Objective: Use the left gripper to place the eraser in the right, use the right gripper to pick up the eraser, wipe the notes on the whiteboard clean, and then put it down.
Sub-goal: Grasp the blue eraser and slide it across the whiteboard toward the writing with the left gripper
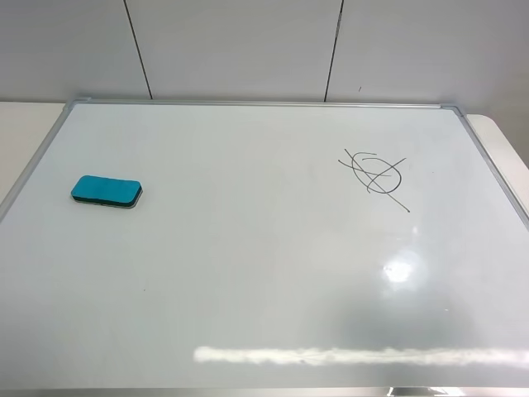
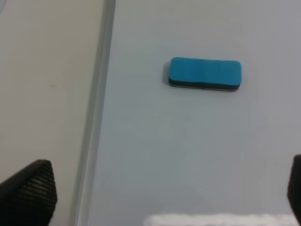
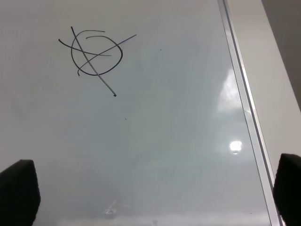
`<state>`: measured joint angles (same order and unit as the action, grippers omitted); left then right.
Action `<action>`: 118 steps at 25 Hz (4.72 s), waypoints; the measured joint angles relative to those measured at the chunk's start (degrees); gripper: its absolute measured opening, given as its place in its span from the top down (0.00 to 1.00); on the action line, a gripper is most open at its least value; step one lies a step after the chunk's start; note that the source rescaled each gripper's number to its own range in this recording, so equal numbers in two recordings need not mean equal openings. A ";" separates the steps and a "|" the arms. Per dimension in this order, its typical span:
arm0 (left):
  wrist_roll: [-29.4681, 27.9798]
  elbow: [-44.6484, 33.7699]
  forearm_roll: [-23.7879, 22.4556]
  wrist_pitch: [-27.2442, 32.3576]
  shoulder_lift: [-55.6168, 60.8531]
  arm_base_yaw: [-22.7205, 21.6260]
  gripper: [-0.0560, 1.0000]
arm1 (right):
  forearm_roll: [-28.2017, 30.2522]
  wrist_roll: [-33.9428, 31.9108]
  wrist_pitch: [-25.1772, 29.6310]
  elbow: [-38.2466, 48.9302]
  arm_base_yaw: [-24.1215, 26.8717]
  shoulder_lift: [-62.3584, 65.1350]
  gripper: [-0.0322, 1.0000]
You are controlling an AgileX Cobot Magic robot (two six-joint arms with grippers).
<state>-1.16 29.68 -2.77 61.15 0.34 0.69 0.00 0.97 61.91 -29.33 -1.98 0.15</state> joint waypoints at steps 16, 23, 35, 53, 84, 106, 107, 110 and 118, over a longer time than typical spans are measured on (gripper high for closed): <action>4.52 10.28 -4.20 -4.89 -30.05 0.00 0.71 | 0.00 0.00 0.00 0.00 0.00 0.00 0.00; 19.91 16.90 1.18 -11.74 -55.30 0.00 0.94 | 0.00 0.00 0.00 0.00 0.00 0.00 0.00; 46.62 17.30 16.30 -31.28 -87.99 0.00 0.95 | 0.00 0.00 0.00 0.00 0.00 0.00 0.00; 50.49 21.93 16.89 -41.25 -102.21 0.00 0.95 | 0.00 0.00 0.00 0.00 0.00 0.00 0.00; 37.48 23.46 26.83 -50.45 -110.12 34.68 0.95 | 0.00 0.00 -0.05 0.00 0.00 0.00 0.00; 25.14 50.97 26.99 -41.81 -127.59 50.86 0.95 | 0.00 0.00 -0.05 0.04 0.00 0.00 0.00; 24.65 51.86 27.04 -41.32 -128.05 50.85 0.95 | 0.00 0.00 -0.05 0.04 0.00 0.00 0.00; 23.31 55.08 26.86 -38.99 -129.66 50.85 0.95 | 0.00 0.00 -0.05 0.06 0.00 0.00 0.00; 19.89 61.33 23.32 -35.66 -132.50 51.45 0.95 | 0.00 0.00 -0.05 0.06 0.00 0.00 0.00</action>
<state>18.73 91.01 20.55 25.49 -132.16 52.14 0.00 0.97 61.86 -29.26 -1.98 0.15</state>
